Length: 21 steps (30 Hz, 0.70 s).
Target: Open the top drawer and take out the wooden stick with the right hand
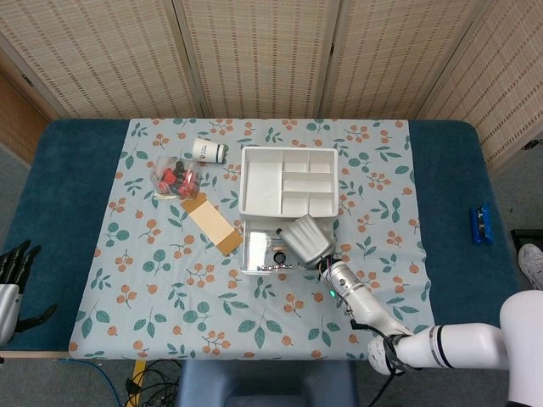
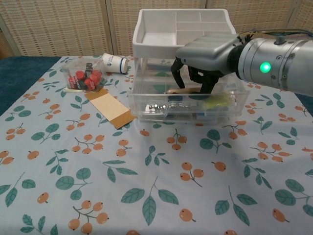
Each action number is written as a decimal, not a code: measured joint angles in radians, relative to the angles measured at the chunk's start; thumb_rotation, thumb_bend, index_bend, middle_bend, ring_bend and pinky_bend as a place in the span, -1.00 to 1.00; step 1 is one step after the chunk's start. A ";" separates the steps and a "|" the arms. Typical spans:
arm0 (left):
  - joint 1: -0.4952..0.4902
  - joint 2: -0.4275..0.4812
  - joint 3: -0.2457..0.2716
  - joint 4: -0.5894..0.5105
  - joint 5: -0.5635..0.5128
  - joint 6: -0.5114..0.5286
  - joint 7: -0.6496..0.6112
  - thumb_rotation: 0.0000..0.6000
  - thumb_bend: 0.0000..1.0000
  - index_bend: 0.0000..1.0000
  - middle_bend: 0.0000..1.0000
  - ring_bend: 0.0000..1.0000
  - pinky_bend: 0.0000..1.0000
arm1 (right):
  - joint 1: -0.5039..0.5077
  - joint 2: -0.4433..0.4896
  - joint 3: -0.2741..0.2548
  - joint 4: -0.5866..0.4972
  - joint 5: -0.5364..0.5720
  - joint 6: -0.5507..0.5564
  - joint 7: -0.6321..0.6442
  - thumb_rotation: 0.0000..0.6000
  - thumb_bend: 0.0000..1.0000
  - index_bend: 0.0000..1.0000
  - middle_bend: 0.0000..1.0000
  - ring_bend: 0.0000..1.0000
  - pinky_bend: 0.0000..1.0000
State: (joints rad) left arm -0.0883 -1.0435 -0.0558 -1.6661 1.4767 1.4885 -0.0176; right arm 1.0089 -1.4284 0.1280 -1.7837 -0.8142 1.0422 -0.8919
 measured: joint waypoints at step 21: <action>-0.005 0.004 -0.005 -0.002 0.002 0.000 -0.003 1.00 -0.68 -0.94 -1.00 -1.00 -0.86 | -0.057 0.092 0.023 -0.104 -0.150 0.085 0.142 1.00 -0.13 0.15 0.88 1.00 1.00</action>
State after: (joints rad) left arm -0.0929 -1.0391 -0.0607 -1.6683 1.4784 1.4881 -0.0203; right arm 0.9523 -1.3368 0.1509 -1.8878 -0.9641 1.1272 -0.7495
